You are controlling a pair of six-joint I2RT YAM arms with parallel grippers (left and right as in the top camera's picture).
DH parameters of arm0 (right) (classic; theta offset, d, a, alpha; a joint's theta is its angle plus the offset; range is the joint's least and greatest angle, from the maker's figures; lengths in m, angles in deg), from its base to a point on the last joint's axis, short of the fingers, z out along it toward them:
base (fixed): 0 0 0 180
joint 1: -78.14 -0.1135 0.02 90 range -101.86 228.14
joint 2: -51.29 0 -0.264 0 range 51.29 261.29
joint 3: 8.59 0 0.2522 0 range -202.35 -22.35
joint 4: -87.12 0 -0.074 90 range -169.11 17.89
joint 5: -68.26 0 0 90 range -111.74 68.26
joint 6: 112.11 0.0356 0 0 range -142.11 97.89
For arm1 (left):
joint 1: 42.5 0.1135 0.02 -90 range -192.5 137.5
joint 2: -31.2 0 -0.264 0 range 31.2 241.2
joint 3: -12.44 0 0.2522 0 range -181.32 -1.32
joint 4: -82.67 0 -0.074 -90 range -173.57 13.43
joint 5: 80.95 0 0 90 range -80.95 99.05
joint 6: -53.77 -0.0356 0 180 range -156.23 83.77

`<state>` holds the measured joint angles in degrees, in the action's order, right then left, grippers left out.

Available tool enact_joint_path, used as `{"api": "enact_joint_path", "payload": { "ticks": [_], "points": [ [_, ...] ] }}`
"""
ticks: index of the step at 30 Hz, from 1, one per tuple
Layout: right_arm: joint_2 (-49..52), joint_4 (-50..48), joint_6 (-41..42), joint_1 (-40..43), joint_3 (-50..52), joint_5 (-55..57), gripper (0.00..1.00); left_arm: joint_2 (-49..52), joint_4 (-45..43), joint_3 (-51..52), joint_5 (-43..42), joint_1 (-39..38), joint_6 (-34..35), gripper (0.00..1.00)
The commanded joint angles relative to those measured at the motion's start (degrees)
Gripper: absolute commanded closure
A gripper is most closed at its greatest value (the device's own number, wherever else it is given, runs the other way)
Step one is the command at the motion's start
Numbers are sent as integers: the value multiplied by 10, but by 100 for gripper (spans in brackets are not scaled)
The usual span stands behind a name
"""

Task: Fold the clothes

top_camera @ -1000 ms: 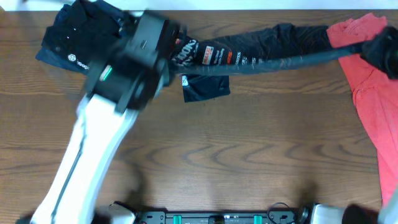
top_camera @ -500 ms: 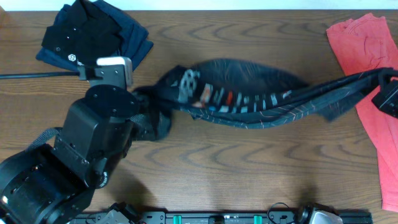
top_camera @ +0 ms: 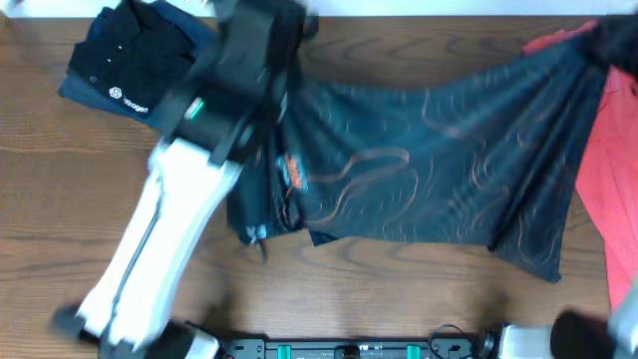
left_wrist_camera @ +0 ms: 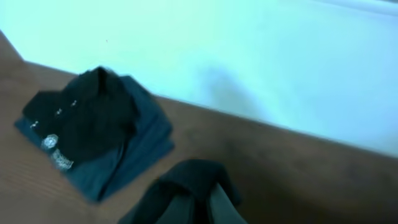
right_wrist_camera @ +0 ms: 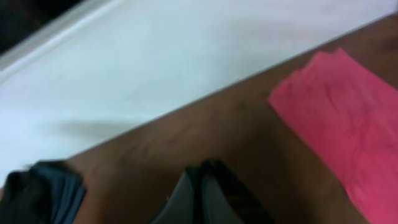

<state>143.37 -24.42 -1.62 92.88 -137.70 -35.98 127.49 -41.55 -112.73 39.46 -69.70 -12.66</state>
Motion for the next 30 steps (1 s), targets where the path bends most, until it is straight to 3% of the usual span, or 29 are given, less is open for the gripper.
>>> {"api": "enact_joint_path", "payload": {
  "ticks": [1,5,8,11,16,21,25,30],
  "points": [
    [64,-74,7,-23,-2,-26,98,79,-111,-2,16,46,-85,94],
    [102,-186,47,-25,-10,-70,99,121,-305,-7,37,72,-179,94],
    [98,-203,84,-5,-48,-79,99,112,-365,-49,72,69,-233,94],
    [92,-171,86,25,-128,-100,99,86,-347,-130,93,56,-287,94],
    [82,-50,55,73,-255,-97,98,9,-232,-204,93,49,-299,94],
    [64,71,18,99,-287,-98,98,-72,7,-205,83,59,-175,94],
    [65,175,-11,94,-280,-97,98,-81,188,-202,3,76,-90,94],
    [65,285,-50,81,-245,-67,98,-45,308,-161,-101,83,-52,94]
  ]
}}
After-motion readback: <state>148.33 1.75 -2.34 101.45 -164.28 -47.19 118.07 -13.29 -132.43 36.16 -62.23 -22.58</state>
